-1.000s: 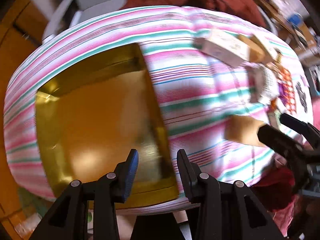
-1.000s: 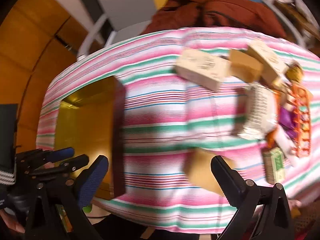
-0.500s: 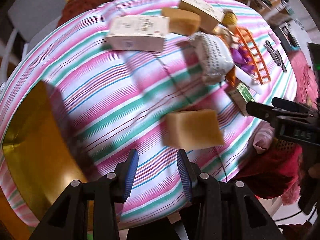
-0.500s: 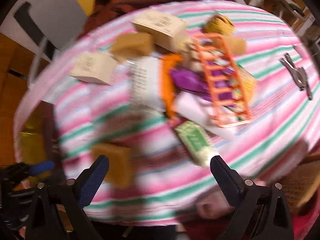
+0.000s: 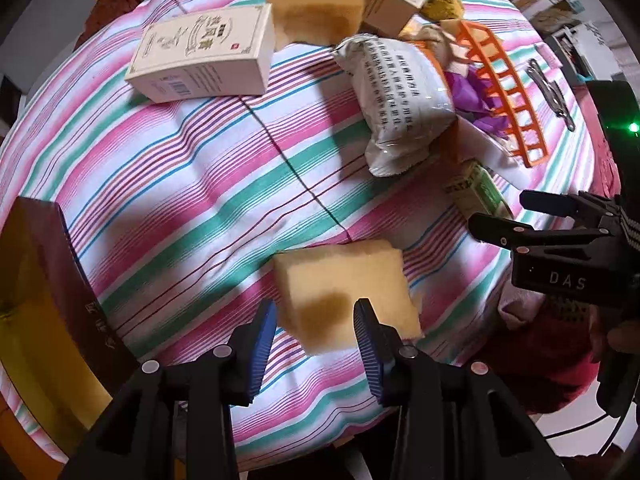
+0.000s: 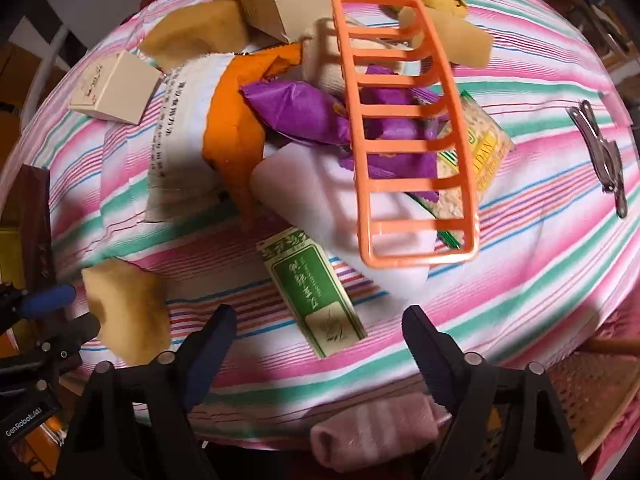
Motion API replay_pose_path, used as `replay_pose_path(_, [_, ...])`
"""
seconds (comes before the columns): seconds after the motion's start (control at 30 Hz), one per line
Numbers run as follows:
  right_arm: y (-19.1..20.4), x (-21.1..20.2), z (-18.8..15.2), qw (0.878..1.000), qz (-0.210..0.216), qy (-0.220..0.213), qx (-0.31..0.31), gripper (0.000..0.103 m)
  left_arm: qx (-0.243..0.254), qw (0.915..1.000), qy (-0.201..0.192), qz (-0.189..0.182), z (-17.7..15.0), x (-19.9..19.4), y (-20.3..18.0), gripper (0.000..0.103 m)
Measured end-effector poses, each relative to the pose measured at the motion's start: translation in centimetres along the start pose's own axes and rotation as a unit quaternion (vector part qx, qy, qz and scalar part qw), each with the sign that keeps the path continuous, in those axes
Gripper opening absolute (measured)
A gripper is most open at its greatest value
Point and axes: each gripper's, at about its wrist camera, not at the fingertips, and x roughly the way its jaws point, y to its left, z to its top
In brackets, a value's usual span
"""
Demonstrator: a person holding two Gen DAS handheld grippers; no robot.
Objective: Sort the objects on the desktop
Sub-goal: 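Grasp the yellow sponge with the left gripper while the right gripper grasps the green tea box, then carry the sponge and green box to the gold tray and release both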
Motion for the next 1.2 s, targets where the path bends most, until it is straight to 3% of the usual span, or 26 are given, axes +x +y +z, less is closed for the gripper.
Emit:
replay_pose_path(0.1, [-0.1,0.7,0.3,1.0,0.013,0.012,-0.011,0.071,-0.028,0.9995,0.005,-0.01,-0.2,0.4,0.7,0.041])
replay_pose_path(0.27, [-0.3,2.1,0.6,0.997,0.058,0.045,0.0,0.044,-0.076,0.9962,0.01,-0.042,-0.8,1.2,2.0,0.044])
replay_pose_path(0.37, [-0.5,2.2,0.6,0.997,0.068,0.049,0.003,0.044,-0.092,0.9927,0.006,-0.078,-1.0,1.0,2.6,0.044])
replay_pose_path(0.43, [-0.6,2.1,0.6,0.997,0.068,0.049,-0.001,0.044,-0.109,0.9877,0.009,-0.112,-1.1,1.2,3.1,0.055])
replay_pose_path(0.57, [-0.1,2.4,1.6,0.997,0.067,0.049,-0.006,0.044,-0.118,0.9861,0.029,-0.114,-1.3,2.3,3.1,0.057])
replay_pose_path(0.77, [-0.6,2.2,2.8,0.996,0.071,0.048,-0.006,0.034,-0.113,0.9853,0.012,-0.127,-1.4,1.3,3.9,0.049])
replay_pose_path(0.93, [-0.9,1.6,3.0,0.996,0.083,0.045,0.007,0.034,-0.116,0.9833,0.007,-0.14,-1.7,0.3,4.8,0.039])
replay_pose_path(1.2, [-1.4,0.1,2.8,0.995,0.089,0.038,0.023,0.034,-0.095,0.9839,-0.003,-0.152,-1.6,-1.4,5.2,0.035])
